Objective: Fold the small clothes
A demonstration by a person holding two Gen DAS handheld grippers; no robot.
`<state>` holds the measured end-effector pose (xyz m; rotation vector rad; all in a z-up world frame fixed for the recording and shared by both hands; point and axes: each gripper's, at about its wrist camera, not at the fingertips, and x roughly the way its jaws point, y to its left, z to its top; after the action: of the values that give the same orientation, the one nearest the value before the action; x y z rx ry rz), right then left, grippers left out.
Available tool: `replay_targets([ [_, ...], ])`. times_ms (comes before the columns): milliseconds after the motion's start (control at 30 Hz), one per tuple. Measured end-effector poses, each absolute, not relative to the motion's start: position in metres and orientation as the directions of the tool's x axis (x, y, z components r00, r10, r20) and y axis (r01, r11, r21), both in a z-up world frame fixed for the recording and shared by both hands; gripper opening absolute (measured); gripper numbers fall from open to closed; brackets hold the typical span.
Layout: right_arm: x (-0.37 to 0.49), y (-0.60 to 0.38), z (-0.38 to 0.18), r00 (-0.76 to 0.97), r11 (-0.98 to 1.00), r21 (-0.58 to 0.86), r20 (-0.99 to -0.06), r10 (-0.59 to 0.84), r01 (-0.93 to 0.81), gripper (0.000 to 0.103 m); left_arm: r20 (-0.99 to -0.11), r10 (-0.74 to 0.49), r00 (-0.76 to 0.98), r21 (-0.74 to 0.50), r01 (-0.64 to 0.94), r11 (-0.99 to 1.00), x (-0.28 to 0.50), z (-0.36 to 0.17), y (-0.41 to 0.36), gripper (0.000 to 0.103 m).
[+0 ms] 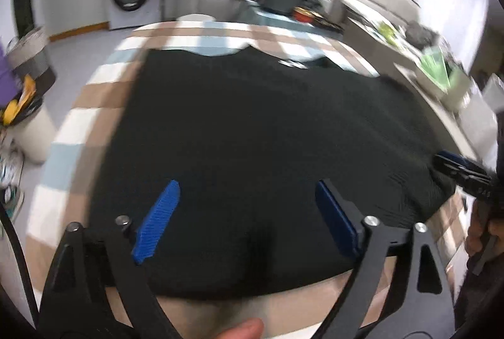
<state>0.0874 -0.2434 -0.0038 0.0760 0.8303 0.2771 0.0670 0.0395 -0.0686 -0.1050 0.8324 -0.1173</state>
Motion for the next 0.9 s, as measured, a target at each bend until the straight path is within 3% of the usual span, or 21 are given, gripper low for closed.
replay_targets([
  [33,0.091,-0.231,-0.009,0.623,0.957,0.166,-0.730,0.282,-0.238,0.066,-0.736,-0.152,0.660,-0.132,0.081,0.988,0.070,-0.071,0.030,0.103],
  [333,0.097,-0.170,-0.049,0.579,0.936,-0.030,-0.792,0.192,-0.351,0.084,-0.812,-0.126,0.570,-0.061,0.133,0.989,0.086,-0.106,-0.004,0.102],
  [900,0.101,-0.192,-0.050,0.586,0.953,-0.059,-0.799,0.133,-0.296,0.087,-0.810,-0.088,0.580,-0.005,0.143,0.990,0.086,-0.113,-0.009,0.102],
])
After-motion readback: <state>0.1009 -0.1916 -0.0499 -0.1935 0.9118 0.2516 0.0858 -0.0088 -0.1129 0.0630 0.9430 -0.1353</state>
